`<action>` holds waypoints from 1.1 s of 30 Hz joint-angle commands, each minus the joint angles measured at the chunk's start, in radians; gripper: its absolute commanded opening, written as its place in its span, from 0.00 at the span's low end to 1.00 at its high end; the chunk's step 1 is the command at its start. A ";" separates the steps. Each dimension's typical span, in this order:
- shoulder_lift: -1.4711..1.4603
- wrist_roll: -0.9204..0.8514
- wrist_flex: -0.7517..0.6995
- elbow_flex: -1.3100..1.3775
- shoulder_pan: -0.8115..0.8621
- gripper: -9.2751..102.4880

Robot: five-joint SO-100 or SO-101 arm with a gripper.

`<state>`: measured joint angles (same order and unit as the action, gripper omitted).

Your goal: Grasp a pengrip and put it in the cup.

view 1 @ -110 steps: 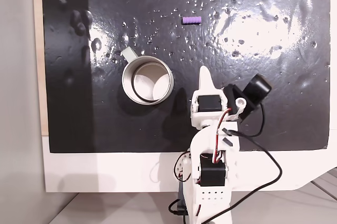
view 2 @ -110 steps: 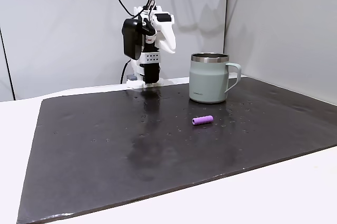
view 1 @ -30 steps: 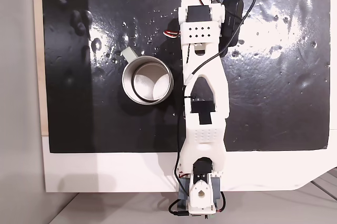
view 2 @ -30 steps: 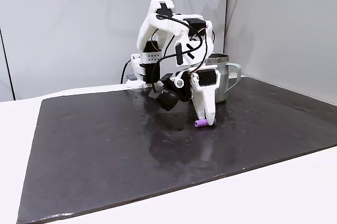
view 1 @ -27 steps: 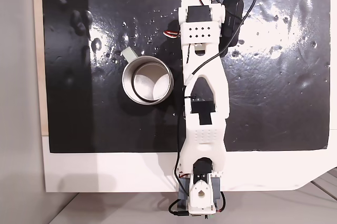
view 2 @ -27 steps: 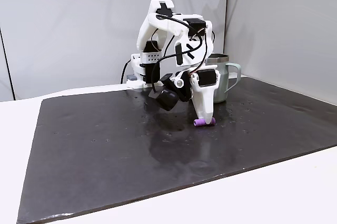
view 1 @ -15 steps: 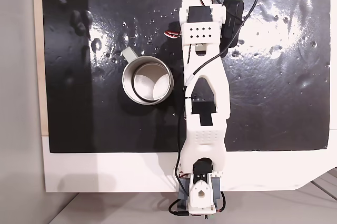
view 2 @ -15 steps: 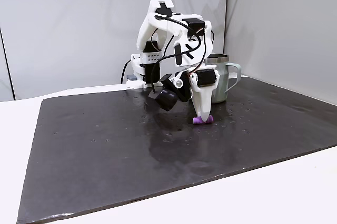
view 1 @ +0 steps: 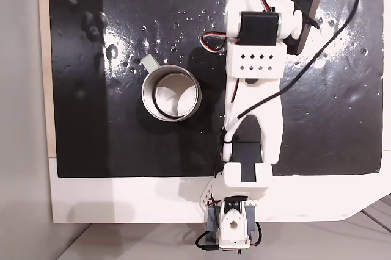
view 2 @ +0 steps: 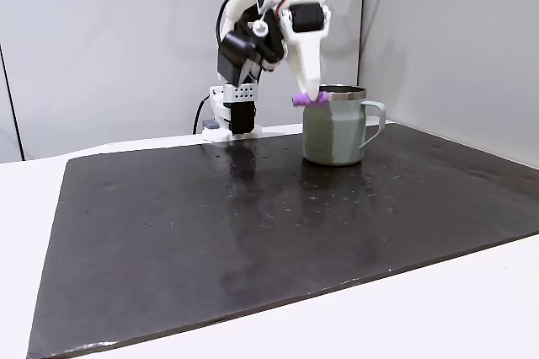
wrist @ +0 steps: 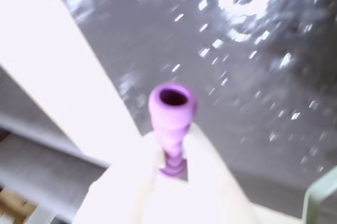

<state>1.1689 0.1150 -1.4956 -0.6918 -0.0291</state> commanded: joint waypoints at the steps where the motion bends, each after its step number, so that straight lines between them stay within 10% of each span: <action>1: 0.155 0.014 -0.048 0.086 0.003 0.08; 33: 0.506 -0.255 -0.190 -0.331 -0.426 0.08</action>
<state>1.5907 -0.1166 -1.6720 -1.0048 -0.4080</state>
